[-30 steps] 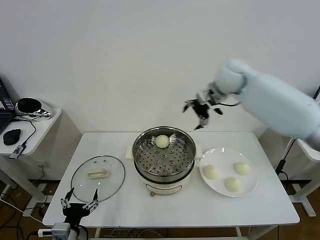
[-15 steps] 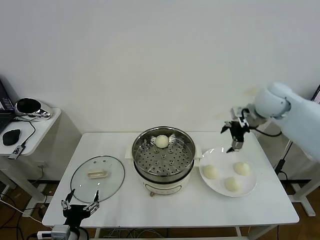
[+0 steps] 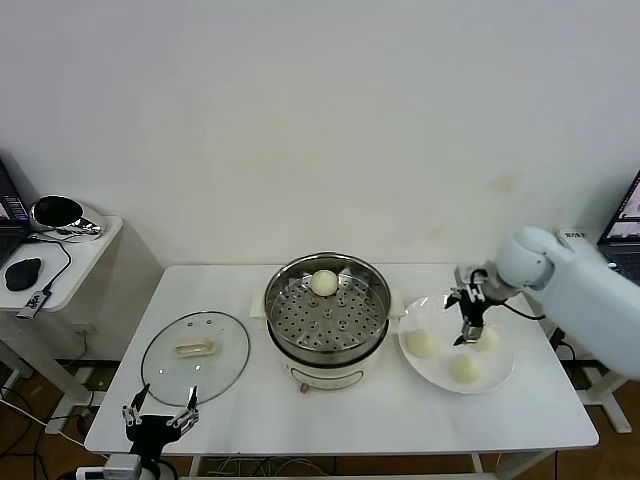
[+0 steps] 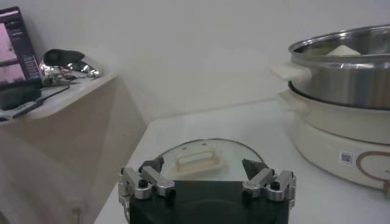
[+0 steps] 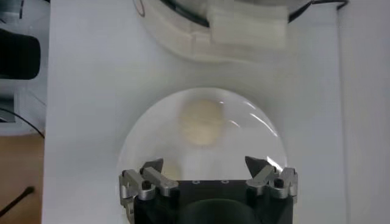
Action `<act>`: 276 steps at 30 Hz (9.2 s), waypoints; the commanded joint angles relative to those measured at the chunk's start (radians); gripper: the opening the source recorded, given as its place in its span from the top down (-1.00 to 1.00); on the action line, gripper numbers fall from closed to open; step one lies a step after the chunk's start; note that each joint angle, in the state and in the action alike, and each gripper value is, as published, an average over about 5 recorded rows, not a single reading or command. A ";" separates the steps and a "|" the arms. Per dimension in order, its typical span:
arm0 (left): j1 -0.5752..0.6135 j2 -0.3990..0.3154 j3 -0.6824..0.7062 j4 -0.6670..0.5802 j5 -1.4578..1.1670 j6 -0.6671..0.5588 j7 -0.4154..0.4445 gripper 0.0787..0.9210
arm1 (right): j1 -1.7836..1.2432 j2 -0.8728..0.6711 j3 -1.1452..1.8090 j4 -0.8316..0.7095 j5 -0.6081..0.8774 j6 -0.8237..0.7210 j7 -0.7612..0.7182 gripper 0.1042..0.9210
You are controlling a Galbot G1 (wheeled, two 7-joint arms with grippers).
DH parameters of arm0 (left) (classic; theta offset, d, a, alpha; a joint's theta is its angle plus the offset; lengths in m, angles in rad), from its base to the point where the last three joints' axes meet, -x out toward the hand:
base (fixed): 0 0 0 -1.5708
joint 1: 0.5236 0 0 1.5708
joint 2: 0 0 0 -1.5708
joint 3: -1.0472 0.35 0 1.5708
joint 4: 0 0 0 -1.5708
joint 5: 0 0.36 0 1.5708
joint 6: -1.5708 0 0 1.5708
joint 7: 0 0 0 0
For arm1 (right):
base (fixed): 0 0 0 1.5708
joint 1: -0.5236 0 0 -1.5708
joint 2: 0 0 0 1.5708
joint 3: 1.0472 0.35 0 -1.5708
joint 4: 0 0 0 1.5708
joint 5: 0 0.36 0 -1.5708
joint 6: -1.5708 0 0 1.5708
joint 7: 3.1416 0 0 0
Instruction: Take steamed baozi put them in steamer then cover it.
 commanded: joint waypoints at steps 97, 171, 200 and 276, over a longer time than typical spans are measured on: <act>-0.047 -0.024 0.001 -0.079 -0.001 0.048 -0.045 -0.77 | 0.635 0.503 -0.479 -0.184 0.493 -0.238 -0.160 -0.14; -0.058 -0.037 0.028 -0.099 -0.031 0.093 -0.031 -0.77 | 0.745 0.030 -0.527 0.148 0.366 -0.199 -0.160 -0.76; -0.032 -0.046 0.047 -0.058 0.011 0.097 -0.014 -0.77 | -0.114 -0.131 0.044 0.091 -0.040 -0.067 -0.105 -0.76; -0.079 -0.047 0.037 0.014 0.006 0.092 -0.023 -0.77 | 0.490 0.027 -0.277 -0.066 0.239 0.124 -0.223 -0.07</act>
